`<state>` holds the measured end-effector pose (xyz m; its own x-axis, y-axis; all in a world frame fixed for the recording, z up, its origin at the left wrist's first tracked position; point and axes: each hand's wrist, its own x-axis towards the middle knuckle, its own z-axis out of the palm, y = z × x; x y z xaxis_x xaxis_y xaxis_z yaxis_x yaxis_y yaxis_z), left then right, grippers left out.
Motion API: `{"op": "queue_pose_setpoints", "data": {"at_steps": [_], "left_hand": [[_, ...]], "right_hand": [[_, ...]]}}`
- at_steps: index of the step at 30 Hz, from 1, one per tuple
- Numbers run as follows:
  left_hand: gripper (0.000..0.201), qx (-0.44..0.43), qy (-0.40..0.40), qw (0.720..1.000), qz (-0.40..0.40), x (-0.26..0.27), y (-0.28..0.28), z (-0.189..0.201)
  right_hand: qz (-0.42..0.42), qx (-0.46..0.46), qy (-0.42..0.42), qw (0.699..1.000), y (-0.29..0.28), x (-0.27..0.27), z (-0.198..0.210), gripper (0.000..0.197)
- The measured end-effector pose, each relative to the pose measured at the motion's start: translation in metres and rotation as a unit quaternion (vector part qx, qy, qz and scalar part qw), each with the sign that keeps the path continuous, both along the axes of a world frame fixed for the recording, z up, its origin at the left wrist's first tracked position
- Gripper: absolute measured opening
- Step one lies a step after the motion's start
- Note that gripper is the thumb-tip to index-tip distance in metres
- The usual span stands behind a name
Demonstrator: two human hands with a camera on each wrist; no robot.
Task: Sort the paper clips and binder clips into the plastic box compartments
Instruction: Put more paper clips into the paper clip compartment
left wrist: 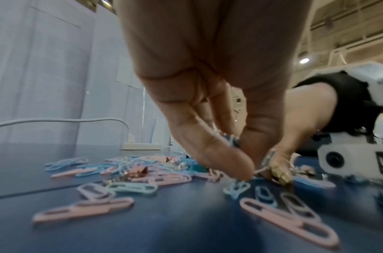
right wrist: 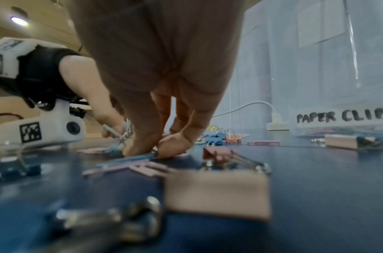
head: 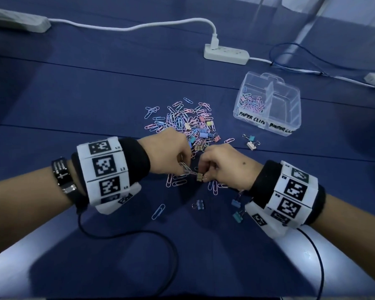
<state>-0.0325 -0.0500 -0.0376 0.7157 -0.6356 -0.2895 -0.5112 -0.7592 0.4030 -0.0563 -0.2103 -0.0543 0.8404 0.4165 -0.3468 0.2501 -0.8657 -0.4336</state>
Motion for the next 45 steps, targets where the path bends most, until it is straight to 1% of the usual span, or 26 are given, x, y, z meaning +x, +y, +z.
{"op": "queue_pose_setpoints", "data": {"at_steps": [2, 4, 6, 8, 11, 14, 16, 18, 20, 23, 26, 28, 31, 33, 34, 36, 38, 40, 43, 45], "left_hand": [[0.014, -0.028, 0.029, 0.999, 0.036, 0.005, 0.004, 0.001], [0.015, -0.062, 0.058, 0.994, 0.071, 0.009, 0.008, 0.004], [0.019, -0.088, 0.077, 0.988, 0.099, 0.015, 0.011, 0.008], [0.017, -0.095, 0.090, 0.985, 0.111, 0.018, 0.012, 0.011], [0.016, -0.094, 0.107, 0.984, 0.104, 0.019, 0.013, 0.012], [0.015, -0.098, 0.136, 0.980, 0.106, 0.018, 0.013, 0.007], [0.015, -0.109, 0.171, 0.972, 0.116, 0.019, 0.014, 0.005], [0.015, -0.118, 0.203, 0.965, 0.119, 0.021, 0.014, 0.004], [0.013, -0.122, 0.219, 0.961, 0.118, 0.023, 0.015, 0.005], [0.016, -0.125, 0.225, 0.958, 0.125, 0.025, 0.019, 0.004], [0.012, -0.124, 0.236, 0.955, 0.127, 0.025, 0.022, 0.002], [0.010, -0.105, 0.229, 0.961, 0.112, 0.024, 0.023, 0.002], [0.011, -0.055, 0.188, 0.979, 0.061, 0.018, 0.023, 0.003], [0.014, -0.029, 0.139, 0.990, 0.013, 0.013, 0.019, 0.003], [0.016, -0.014, 0.106, 0.994, -0.014, 0.010, 0.018, 0.003], [0.019, 0.004, 0.058, 0.997, -0.054, 0.006, 0.014, 0.002], [0.023, 0.021, 0.032, 0.996, -0.077, 0.003, 0.010, 0.002], [0.027, 0.043, 0.015, 0.995, -0.091, -0.001, 0.007, 0.003], [0.031, 0.078, -0.003, 0.992, -0.095, -0.006, 0.004, 0.001], [0.033, 0.087, -0.002, 0.992, -0.092, -0.007, 0.004, 0.000]], "right_hand": [[0.002, -0.002, 0.003, 1.000, -0.003, -0.001, -0.002, 0.005], [0.001, -0.001, 0.009, 1.000, -0.004, -0.004, -0.004, 0.014], [0.000, -0.003, 0.012, 1.000, -0.004, -0.005, -0.004, 0.015], [-0.001, -0.004, 0.017, 1.000, -0.004, -0.006, -0.002, 0.014], [-0.013, 0.009, 0.007, 1.000, -0.007, -0.006, 0.002, 0.009], [-0.039, 0.051, -0.029, 0.997, -0.013, -0.005, 0.007, 0.011], [-0.062, 0.100, -0.039, 0.992, -0.017, -0.005, 0.009, 0.007], [-0.093, 0.145, -0.031, 0.985, -0.018, -0.005, 0.010, 0.010], [-0.123, 0.184, -0.007, 0.975, -0.015, -0.005, 0.008, 0.015], [-0.153, 0.219, 0.021, 0.964, -0.007, -0.004, 0.006, 0.017], [-0.177, 0.225, 0.015, 0.958, -0.002, 0.000, 0.008, 0.021], [-0.199, 0.234, 0.003, 0.952, 0.000, 0.004, 0.010, 0.026], [-0.222, 0.250, -0.004, 0.942, 0.002, 0.008, 0.013, 0.035], [-0.219, 0.236, 0.010, 0.947, 0.000, 0.007, 0.017, 0.038], [-0.204, 0.217, 0.021, 0.954, -0.002, 0.005, 0.019, 0.039], [-0.135, 0.137, 0.031, 0.981, -0.007, -0.002, 0.023, 0.039], [-0.062, 0.037, 0.024, 0.997, -0.012, -0.010, 0.022, 0.039], [-0.013, -0.025, 0.017, 0.999, -0.015, -0.019, 0.018, 0.041], [0.010, -0.053, 0.005, 0.999, -0.016, -0.030, 0.012, 0.044], [0.025, -0.066, -0.013, 0.997, -0.016, -0.035, 0.012, 0.049]]}}
